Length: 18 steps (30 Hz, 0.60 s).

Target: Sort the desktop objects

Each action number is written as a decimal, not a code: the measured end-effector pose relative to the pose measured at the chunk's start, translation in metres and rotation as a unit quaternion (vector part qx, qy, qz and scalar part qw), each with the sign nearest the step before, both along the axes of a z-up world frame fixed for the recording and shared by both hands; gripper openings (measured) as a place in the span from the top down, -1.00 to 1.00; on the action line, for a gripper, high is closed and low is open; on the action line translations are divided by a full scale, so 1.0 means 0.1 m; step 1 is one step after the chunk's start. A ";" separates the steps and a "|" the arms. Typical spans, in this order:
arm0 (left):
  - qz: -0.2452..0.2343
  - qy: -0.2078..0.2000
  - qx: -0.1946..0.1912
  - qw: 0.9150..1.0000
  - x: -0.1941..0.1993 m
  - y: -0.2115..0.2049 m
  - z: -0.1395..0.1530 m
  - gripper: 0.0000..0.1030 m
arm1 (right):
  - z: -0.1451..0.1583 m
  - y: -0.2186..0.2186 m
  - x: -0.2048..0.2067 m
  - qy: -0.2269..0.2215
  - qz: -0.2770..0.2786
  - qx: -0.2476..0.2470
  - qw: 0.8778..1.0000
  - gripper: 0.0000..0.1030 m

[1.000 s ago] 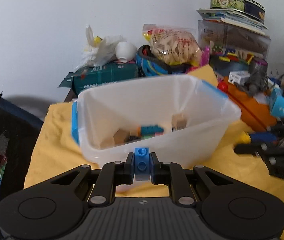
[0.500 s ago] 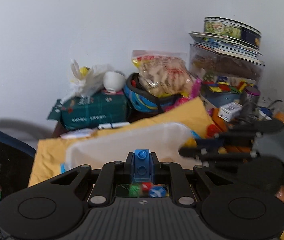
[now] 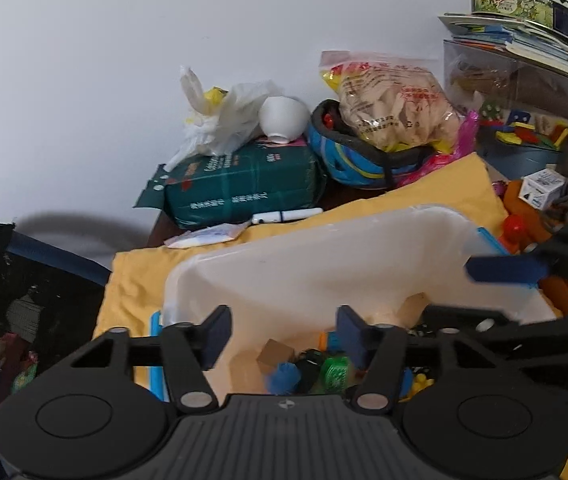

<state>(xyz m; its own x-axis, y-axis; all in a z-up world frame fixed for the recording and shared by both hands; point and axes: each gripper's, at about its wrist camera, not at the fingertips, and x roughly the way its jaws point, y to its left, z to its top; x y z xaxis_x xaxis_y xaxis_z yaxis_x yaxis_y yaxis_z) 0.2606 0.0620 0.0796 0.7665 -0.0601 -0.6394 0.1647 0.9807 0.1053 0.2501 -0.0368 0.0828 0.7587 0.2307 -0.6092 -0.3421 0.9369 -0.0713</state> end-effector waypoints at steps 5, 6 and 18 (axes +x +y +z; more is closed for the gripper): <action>0.021 -0.013 -0.005 1.000 -0.08 0.00 0.13 -0.36 | 0.15 -0.02 -0.04 -0.013 -0.002 -0.007 1.000 -0.15; 0.028 -0.018 0.000 0.999 -0.11 -0.02 0.17 -0.36 | 0.18 -0.03 -0.04 -0.014 -0.003 -0.008 1.000 -0.23; 0.072 -0.055 0.057 0.994 -0.42 -0.20 0.47 -0.49 | 0.40 -0.16 -0.05 -0.006 -0.032 0.001 0.999 -0.68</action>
